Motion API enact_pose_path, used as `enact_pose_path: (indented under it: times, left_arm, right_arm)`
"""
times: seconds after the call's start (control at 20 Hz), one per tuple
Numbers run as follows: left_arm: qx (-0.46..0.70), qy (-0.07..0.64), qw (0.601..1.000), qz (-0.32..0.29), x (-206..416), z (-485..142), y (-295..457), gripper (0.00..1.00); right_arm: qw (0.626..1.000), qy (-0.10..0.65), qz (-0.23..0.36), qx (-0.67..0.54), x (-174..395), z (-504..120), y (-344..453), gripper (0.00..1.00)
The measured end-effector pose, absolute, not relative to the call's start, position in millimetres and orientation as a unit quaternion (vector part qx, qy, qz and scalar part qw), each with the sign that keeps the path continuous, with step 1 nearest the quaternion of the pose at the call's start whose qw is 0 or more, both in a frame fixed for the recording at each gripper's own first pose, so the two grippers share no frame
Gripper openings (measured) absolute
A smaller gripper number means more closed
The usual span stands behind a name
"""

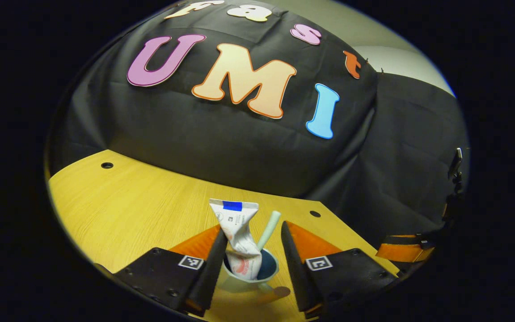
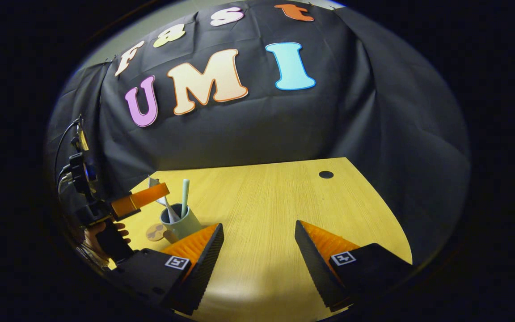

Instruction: Put the toothbrush and toothpaste on the desktop into the cup, then pick up the cup and place it on the coaster on the desktop.

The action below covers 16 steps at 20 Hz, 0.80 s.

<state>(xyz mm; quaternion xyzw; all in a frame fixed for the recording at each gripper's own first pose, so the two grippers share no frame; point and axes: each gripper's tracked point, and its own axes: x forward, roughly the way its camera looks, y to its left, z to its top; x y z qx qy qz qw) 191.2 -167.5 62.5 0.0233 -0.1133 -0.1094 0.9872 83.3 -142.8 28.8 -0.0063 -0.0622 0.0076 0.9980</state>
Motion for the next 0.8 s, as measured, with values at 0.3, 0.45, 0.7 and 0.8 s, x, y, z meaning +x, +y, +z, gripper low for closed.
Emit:
enact_pose_path:
  times: [0.3,0.45,0.7,0.8]
  left_arm:
    - [0.040,-0.105,0.991,-0.077,148.6,64.6,-148.6,0.94]
    - [0.056,-0.104,0.992,-0.049,126.2,66.7,-129.4,0.93]
    - [0.053,-0.091,0.994,-0.002,93.3,59.0,-88.6,0.93]
    - [0.052,-0.080,0.995,0.021,83.4,49.8,-68.0,0.93]
  right_arm:
    - [0.998,-0.036,0.054,-0.014,82.2,25.2,-116.3,0.98]
    - [0.996,-0.019,0.080,-0.032,86.0,22.5,-94.3,0.98]
    - [0.991,0.025,0.126,-0.047,98.9,12.3,-53.1,0.98]
    - [0.987,0.047,0.143,-0.054,104.1,6.4,-36.4,0.99]
